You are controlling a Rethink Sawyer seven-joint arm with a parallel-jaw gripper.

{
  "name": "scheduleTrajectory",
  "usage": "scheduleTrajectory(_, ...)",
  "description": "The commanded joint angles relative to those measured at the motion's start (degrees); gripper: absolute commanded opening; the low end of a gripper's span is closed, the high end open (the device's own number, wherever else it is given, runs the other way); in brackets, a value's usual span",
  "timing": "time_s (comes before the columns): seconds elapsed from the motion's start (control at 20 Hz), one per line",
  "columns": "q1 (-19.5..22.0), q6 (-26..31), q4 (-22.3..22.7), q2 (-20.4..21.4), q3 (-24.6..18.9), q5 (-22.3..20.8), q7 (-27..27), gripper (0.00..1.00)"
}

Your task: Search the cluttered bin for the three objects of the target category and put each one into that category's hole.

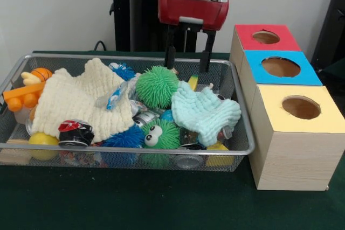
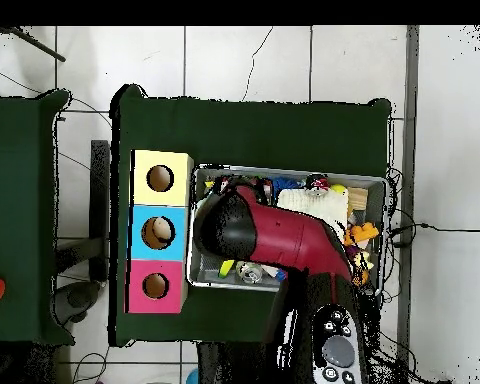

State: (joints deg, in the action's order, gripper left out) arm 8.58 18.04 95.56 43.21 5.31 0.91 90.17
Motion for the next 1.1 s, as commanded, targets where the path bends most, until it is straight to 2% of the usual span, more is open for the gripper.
scheduleTrajectory(0.05,1.01,28.26,-6.04,-1.52,-1.29,-0.02,3.36,1.0)
scheduleTrajectory(0.55,1.52,27.53,-5.67,-1.41,-2.72,-1.11,4.05,1.0)
scheduleTrajectory(1.1,2.03,21.4,-4.55,-4.5,-4.03,-1.06,4.8,1.0)
